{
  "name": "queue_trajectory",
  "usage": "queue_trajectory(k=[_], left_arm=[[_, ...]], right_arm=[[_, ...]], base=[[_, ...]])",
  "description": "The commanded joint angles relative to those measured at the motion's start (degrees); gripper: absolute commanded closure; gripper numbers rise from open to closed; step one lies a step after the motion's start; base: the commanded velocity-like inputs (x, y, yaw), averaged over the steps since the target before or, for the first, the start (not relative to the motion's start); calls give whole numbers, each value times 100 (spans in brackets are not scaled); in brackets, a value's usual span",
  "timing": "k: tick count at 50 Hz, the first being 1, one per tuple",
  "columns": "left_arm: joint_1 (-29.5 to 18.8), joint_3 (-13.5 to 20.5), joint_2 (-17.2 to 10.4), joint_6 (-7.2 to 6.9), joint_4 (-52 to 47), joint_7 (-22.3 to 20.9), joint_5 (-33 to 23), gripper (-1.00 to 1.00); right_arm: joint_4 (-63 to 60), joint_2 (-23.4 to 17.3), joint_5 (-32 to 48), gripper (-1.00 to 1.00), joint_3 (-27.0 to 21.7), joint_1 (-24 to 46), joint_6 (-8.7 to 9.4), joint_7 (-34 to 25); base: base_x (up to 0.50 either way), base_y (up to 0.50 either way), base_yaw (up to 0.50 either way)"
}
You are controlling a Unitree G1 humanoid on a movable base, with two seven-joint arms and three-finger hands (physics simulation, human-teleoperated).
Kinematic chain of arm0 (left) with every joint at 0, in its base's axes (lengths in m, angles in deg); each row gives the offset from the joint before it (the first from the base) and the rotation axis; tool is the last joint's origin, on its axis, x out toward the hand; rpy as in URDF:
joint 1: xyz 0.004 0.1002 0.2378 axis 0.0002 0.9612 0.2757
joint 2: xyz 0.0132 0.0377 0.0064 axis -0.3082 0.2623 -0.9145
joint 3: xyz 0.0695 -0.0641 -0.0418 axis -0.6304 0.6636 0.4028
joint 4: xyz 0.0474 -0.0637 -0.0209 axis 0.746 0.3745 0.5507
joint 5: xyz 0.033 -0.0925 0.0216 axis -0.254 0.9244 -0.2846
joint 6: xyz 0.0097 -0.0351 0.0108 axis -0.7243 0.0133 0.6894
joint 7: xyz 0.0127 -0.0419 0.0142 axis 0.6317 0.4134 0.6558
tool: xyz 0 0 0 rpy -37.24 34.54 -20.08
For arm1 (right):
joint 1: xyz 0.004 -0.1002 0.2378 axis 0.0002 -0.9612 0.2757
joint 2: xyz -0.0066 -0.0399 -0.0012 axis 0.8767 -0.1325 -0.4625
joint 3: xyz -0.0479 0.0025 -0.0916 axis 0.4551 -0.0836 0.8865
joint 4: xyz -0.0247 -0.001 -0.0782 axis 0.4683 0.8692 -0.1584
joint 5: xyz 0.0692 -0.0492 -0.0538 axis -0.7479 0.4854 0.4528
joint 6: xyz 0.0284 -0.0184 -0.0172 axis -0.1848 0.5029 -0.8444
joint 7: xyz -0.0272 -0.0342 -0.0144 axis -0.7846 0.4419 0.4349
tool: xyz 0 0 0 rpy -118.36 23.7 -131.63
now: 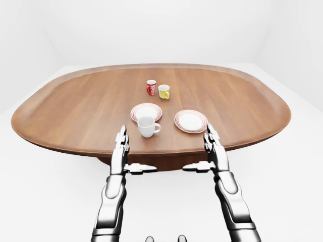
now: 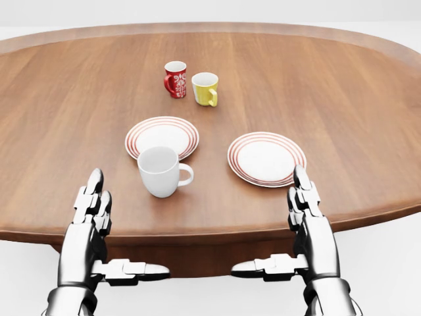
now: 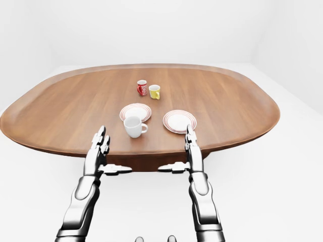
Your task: Put the white mug on the left plate.
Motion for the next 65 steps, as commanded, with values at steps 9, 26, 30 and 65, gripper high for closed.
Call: queue_trajectory(k=[9,26,30,65], left_arm=[[60,75,-75,350,13,-126,-237,-100],[-1078,943,-583,-619,-4480,488,1244,-100],[-1096,978,-566,-619,-4574,453,1273,-100],[-1047,977,-541,-619,-4543,430,1331,-100]], right_arm=[[-290,-62,-63,-100,-89,-96,194,-323],[-5159,-275,-1405,-100,-752,458,489,32],[-5224,-275,-1603,-100,-898,586,489,196],[-5354,-455,-2111,-100,-1065,637,489,474]], base=[[0,0,0],[0,0,0],[0,0,0],[6,43,0]])
